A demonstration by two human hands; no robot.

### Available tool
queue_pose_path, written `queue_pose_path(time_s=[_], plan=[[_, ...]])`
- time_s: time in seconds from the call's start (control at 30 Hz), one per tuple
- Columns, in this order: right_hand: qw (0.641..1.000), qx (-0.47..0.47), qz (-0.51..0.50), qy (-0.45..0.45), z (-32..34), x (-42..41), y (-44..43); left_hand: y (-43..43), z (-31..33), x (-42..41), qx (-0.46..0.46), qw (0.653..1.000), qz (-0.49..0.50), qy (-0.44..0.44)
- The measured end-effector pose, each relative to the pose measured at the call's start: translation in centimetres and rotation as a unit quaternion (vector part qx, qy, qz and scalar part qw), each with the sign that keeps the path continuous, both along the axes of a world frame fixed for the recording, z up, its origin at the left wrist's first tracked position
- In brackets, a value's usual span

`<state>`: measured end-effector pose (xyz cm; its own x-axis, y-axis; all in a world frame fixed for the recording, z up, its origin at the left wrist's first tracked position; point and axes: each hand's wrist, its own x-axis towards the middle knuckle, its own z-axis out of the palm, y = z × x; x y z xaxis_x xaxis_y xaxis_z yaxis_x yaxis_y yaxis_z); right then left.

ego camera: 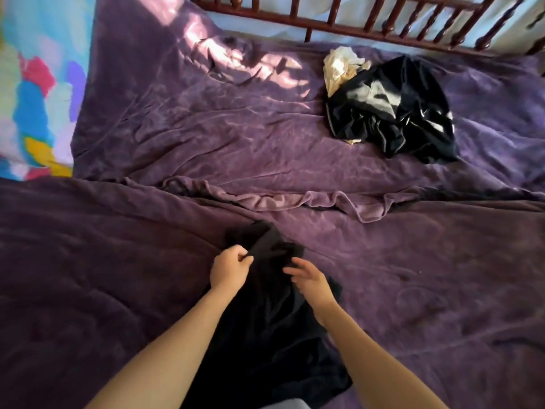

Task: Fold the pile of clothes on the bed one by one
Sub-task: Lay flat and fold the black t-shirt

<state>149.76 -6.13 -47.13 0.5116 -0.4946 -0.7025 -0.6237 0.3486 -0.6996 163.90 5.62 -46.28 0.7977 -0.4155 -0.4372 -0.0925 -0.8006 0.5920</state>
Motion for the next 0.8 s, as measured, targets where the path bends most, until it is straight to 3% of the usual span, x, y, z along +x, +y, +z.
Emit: queue_pose_path(time_s=[0.13,0.2,0.33,0.47,0.53,0.63,0.8], plan=[[0.997,-0.064,0.015,0.029,-0.1,1.8,0.8,11.0,1.4,5.3,-0.036,0.986,0.147,-0.068],[0.979,-0.131,0.135,0.079,-0.1,3.0,1.9,17.0,0.9,6.4,-0.011,0.969,0.245,-0.037],[0.872,-0.196,0.424,0.144,0.3,5.0,5.7,23.8,-1.3,5.0,0.039,0.933,0.352,0.064],[0.77,-0.202,0.573,0.196,0.1,5.5,8.9,24.9,-3.0,4.0,0.086,0.933,0.339,0.084],[0.778,-0.206,0.558,0.203,0.0,5.7,9.4,23.7,-2.6,4.8,0.08,0.948,0.302,0.058],[0.846,-0.213,0.438,0.218,-0.1,5.9,9.7,20.9,-2.0,5.8,0.05,0.97,0.231,0.052],[0.87,-0.229,0.355,0.253,-0.5,6.4,10.2,16.6,-2.2,6.1,0.104,0.994,0.031,-0.022]])
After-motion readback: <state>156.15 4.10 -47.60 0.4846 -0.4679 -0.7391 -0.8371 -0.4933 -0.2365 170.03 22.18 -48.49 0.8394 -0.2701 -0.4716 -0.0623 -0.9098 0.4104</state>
